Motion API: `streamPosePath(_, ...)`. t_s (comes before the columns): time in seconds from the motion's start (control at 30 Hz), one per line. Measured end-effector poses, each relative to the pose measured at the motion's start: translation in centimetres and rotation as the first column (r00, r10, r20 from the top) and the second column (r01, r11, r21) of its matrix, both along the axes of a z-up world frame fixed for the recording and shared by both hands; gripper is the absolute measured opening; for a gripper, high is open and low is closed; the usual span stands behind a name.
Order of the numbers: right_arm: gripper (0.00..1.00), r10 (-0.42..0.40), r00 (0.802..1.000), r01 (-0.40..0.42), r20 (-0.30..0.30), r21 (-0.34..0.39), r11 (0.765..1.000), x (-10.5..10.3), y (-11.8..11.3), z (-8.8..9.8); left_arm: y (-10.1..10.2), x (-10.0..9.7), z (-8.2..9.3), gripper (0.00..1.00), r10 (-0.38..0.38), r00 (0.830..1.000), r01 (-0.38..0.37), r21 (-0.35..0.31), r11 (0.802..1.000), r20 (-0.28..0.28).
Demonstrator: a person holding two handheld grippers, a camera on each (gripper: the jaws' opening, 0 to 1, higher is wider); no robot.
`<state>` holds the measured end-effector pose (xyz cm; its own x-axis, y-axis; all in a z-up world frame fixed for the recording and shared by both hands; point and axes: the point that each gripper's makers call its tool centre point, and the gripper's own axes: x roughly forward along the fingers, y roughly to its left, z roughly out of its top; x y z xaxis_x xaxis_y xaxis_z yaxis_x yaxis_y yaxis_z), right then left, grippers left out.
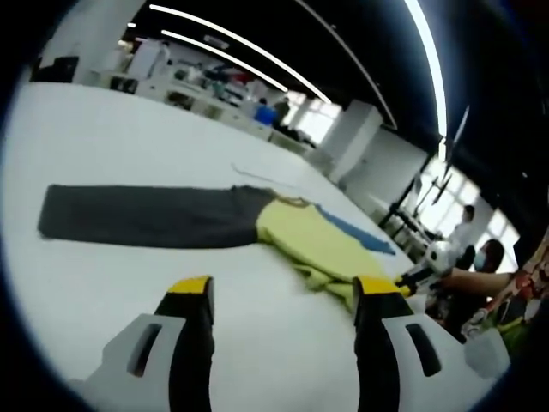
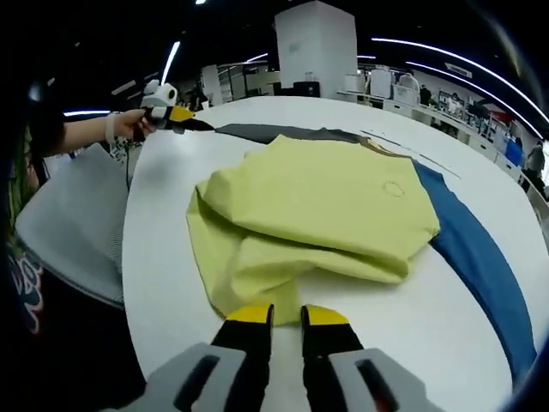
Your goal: Fold the garment on the visible template until the final outline fits inside the template.
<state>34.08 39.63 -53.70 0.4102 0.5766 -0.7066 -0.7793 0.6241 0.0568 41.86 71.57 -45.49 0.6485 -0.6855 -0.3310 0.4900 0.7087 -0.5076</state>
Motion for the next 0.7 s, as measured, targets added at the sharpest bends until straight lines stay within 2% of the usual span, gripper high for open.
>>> streamPosePath(0.2,0.00,-0.003,1.000,0.004,0.013,-0.010,1.000,0.1,-0.3,0.2,-0.6,0.0,-0.2,0.61,-0.006,1.000,0.006,-0.006,1.000,-0.005)
streamPosePath(0.37,0.00,-0.017,1.000,0.017,0.006,0.004,1.000,0.0,-0.5,0.8,-1.7,0.0,-0.7,0.60,-0.030,1.000,0.030,0.007,1.000,-0.009)
streamPosePath(0.7,0.00,-0.092,0.996,0.092,0.014,0.031,0.995,-1.0,-2.6,2.4,-4.7,0.2,-1.6,0.59,-0.081,0.997,0.080,-0.016,0.997,-0.019)
